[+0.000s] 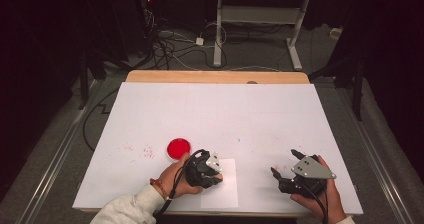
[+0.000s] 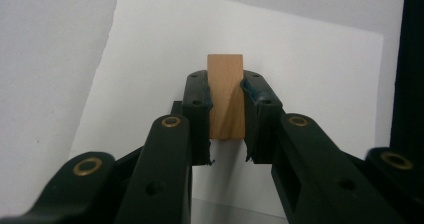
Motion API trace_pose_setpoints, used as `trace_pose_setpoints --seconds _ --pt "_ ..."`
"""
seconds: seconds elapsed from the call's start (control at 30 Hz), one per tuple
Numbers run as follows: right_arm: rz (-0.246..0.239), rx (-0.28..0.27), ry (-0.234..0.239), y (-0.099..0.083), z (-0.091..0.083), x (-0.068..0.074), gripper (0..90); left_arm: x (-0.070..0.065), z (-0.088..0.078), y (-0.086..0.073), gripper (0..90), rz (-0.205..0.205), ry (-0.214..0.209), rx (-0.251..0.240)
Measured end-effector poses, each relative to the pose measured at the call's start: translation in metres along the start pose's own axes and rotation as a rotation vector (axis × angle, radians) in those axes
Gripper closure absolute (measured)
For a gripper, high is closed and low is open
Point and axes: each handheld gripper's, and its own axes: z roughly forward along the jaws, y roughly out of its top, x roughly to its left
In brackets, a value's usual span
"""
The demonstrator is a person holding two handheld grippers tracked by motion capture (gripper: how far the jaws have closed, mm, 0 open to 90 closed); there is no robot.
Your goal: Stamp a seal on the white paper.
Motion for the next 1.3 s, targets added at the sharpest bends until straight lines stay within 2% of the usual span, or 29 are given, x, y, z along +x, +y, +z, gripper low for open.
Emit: trace_pose_setpoints --seconds 0.37,0.77,0.83,0.87,0.93,1.07,1.13,1.3 --pt "-0.001 0.008 0.006 0.0 0.001 0.001 18.1 0.0 0.0 0.0 73.6 -0.002 0.0 -0.002" --pt "-0.002 0.014 0.017 -0.001 0.002 0.001 18.1 -0.005 0.0 0.003 73.5 0.023 0.033 0.021" --pt "0.004 0.015 0.017 -0.001 0.002 0.001 18.1 -0.005 -0.002 0.004 73.5 0.014 0.04 0.024" --pt "0.004 0.014 0.016 -0.001 0.001 0.001 18.1 -0.004 -0.004 0.004 73.5 0.011 0.046 0.013" --pt "0.007 0.011 0.015 -0.001 0.001 0.0 18.1 -0.001 -0.012 0.004 73.5 -0.006 0.019 -0.035" --pt "0.01 0.014 0.013 -0.002 0.001 0.0 18.1 -0.001 -0.032 0.006 73.5 0.001 0.049 -0.095" --pt "0.005 0.011 0.012 -0.001 0.001 0.0 18.1 -0.002 -0.037 0.006 73.5 0.004 0.059 -0.105" --pt "0.007 0.004 0.006 -0.001 -0.001 0.0 18.1 0.003 -0.049 0.0 73.5 -0.017 0.105 -0.132"
